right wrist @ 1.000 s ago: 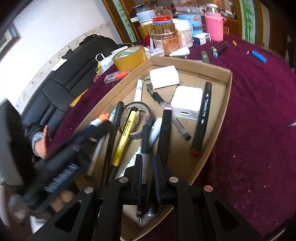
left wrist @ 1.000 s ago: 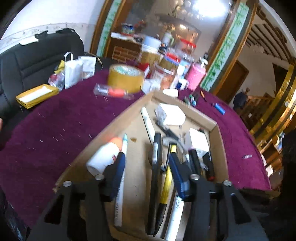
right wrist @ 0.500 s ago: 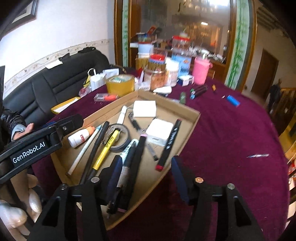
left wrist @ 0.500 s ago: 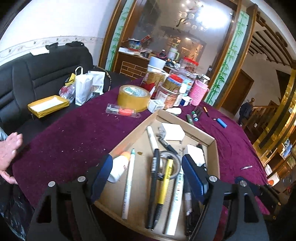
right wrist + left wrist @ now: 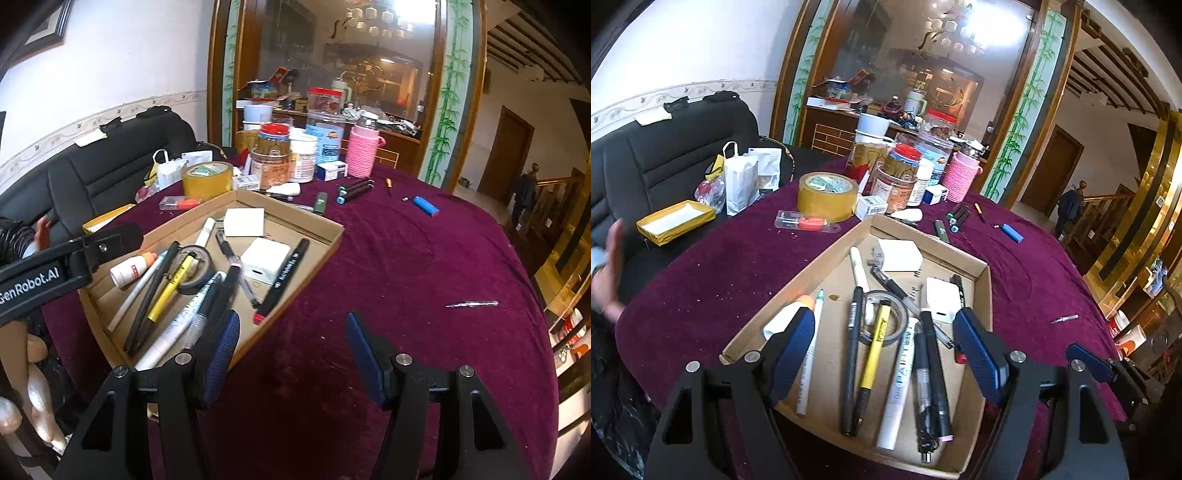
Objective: Organize rigid objects
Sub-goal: 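Move both open tools toward the silver pen on the cloth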
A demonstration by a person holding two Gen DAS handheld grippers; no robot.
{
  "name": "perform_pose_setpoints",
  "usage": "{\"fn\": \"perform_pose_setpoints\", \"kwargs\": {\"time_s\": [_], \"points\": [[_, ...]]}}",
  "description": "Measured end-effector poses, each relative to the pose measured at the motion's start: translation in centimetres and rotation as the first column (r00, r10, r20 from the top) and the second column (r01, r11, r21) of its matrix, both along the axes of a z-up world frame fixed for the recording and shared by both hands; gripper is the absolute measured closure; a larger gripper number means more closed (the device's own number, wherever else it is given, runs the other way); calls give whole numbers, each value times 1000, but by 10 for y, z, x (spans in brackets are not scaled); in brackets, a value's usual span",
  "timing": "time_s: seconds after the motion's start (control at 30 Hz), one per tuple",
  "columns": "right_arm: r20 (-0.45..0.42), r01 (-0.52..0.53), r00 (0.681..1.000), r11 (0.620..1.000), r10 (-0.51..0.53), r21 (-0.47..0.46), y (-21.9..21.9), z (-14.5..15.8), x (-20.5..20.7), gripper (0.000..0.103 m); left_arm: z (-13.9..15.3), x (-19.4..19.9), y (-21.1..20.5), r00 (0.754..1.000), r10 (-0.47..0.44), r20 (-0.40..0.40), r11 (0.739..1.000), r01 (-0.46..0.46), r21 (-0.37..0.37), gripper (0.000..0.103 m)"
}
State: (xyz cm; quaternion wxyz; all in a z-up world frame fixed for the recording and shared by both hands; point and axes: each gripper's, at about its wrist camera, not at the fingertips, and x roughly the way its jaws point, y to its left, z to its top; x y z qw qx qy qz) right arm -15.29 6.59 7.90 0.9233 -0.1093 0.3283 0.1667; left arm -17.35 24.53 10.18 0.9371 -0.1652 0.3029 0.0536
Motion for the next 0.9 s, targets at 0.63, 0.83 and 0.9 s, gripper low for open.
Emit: {"fn": "perform_pose_setpoints", "kwargs": {"time_s": [0.63, 0.83, 0.9], "points": [[-16, 100, 995, 994, -99, 45, -71, -6, 8, 26, -2, 21, -71, 984, -158, -82, 985, 163, 57, 21], [-119, 301, 951, 942, -285, 150, -175, -21, 37, 26, -2, 47, -126, 935, -337, -115, 937, 344, 55, 21], [-185, 391, 916, 896, -356, 209, -220, -29, 46, 26, -6, 66, -153, 899, -417, -137, 906, 423, 22, 21]]}}
